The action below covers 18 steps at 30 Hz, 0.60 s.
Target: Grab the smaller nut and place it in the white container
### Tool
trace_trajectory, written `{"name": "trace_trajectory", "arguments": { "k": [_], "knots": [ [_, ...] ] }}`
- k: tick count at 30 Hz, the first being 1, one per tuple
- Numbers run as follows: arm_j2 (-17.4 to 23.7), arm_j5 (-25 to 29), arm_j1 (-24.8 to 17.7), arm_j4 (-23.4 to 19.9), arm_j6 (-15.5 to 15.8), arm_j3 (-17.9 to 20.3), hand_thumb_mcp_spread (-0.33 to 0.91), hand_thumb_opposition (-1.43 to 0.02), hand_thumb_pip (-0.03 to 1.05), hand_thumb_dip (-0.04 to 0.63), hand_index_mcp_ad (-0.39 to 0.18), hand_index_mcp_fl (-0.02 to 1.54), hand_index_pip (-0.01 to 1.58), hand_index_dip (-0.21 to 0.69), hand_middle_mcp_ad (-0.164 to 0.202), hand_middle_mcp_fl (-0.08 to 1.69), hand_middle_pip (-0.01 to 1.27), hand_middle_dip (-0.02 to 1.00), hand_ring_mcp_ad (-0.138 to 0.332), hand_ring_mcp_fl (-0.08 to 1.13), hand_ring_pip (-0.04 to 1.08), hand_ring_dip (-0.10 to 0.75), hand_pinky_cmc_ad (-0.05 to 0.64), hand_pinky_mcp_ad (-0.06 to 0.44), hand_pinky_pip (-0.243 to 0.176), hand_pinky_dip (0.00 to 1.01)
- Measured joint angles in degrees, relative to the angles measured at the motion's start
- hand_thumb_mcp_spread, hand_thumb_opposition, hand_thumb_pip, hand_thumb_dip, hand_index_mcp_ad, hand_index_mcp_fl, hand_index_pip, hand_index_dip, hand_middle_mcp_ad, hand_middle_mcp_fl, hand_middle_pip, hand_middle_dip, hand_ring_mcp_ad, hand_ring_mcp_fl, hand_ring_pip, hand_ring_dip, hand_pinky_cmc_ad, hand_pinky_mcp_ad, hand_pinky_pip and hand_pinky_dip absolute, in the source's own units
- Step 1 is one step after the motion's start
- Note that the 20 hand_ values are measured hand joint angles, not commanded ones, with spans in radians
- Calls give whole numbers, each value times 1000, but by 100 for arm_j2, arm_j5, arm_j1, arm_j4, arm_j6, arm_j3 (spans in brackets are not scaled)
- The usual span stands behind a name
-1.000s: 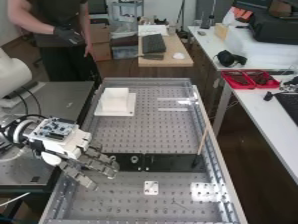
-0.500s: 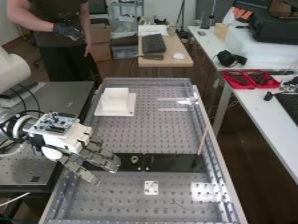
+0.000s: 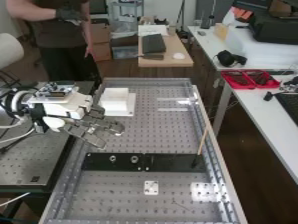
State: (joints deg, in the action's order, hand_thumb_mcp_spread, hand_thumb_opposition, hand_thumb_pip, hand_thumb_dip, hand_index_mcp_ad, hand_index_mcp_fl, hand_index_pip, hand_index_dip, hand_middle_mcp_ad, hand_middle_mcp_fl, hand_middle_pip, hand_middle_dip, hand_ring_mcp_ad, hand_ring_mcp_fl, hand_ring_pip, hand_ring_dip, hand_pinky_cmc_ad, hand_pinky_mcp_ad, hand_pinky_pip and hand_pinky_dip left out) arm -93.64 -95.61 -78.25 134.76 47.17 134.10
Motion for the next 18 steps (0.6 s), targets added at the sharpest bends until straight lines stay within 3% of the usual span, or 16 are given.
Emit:
{"name": "trace_trajectory", "arguments": {
  "k": [8,18],
  "knots": [
    [350,-11,-536,420,15,-119,583,-974,548,250,-136,445,1522,237,10,316,126,239,93,44,108,87,347,276,33,195],
    [365,-120,-1302,604,-270,-273,583,-976,548,250,-136,445,1522,237,5,316,129,239,93,44,112,87,347,278,37,195]
  ]
}}
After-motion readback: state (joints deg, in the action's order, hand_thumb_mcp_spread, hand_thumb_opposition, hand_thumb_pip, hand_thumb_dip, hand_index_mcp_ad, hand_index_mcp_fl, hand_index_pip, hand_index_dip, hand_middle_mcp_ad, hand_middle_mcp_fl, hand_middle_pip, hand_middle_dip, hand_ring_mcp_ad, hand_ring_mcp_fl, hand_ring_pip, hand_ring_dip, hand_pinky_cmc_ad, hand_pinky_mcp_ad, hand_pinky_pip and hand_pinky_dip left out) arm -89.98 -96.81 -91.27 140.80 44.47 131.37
